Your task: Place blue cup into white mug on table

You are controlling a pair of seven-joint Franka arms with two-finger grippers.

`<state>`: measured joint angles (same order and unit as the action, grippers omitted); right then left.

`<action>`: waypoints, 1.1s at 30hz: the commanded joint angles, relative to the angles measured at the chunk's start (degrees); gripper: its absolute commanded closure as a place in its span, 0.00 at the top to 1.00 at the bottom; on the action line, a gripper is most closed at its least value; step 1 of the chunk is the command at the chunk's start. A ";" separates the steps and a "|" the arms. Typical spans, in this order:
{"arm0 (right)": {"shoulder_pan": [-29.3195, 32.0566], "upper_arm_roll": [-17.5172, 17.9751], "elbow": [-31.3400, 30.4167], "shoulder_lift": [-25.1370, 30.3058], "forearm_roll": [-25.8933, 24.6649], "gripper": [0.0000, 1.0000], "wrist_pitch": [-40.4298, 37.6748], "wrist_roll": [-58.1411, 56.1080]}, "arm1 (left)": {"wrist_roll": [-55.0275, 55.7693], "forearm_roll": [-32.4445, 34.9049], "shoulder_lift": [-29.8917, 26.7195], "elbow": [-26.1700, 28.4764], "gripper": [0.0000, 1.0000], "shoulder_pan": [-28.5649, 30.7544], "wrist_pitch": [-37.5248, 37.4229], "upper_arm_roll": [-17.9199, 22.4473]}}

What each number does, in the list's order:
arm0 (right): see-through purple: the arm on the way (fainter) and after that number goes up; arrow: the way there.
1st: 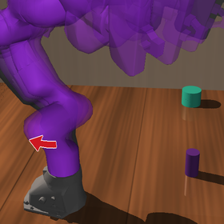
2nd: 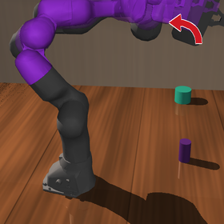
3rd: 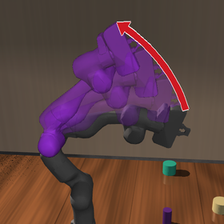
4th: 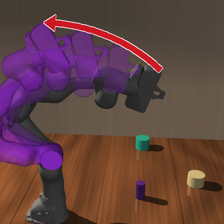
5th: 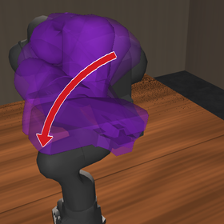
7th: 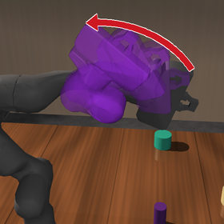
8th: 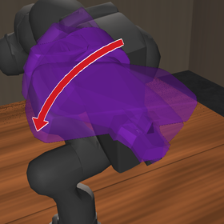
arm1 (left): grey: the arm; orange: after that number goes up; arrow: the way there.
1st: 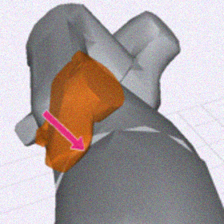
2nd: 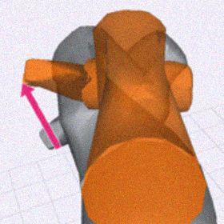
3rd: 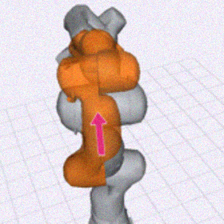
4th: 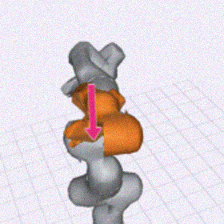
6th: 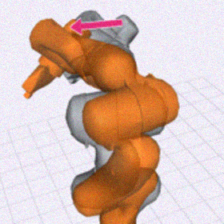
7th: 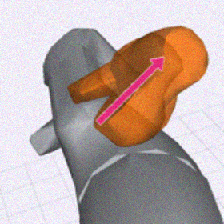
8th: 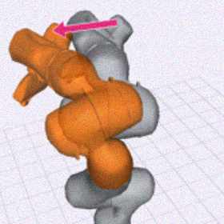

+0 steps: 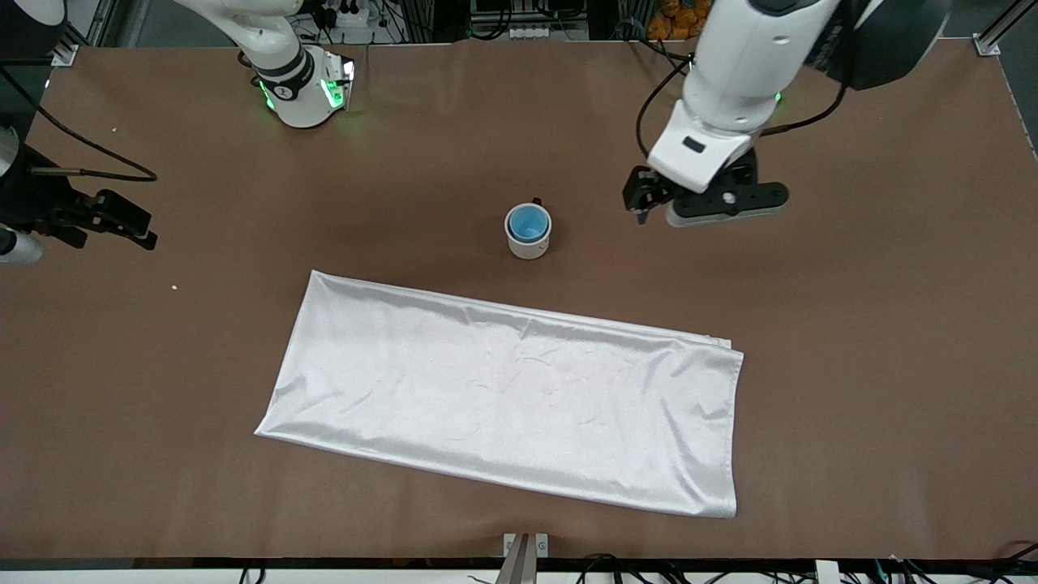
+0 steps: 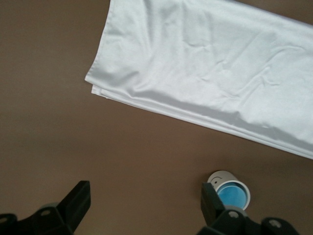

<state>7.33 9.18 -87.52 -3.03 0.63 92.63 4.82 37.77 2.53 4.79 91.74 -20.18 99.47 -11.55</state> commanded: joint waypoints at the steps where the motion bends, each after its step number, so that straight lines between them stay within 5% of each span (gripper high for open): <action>1: -3.29 -2.06 0.59 -0.39 -2.21 1.00 -0.09 -0.60 | -9.02 -3.67 -4.61 4.59 1.00 -0.04 -0.77 5.57; 15: -3.47 -2.94 -0.20 -0.39 -2.74 1.00 -0.61 -1.13 | -19.93 -3.94 -6.28 6.35 1.00 -0.22 -2.09 15.50; 33: -3.38 -2.94 -0.11 -0.13 -2.74 1.00 -1.23 -4.55 | -20.28 -3.06 -1.89 0.28 1.00 6.73 -2.44 15.07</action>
<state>4.19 6.56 -87.77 -3.49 -1.30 92.22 1.56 18.82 0.10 0.53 95.70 -14.88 97.76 4.14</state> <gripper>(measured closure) 0.000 0.000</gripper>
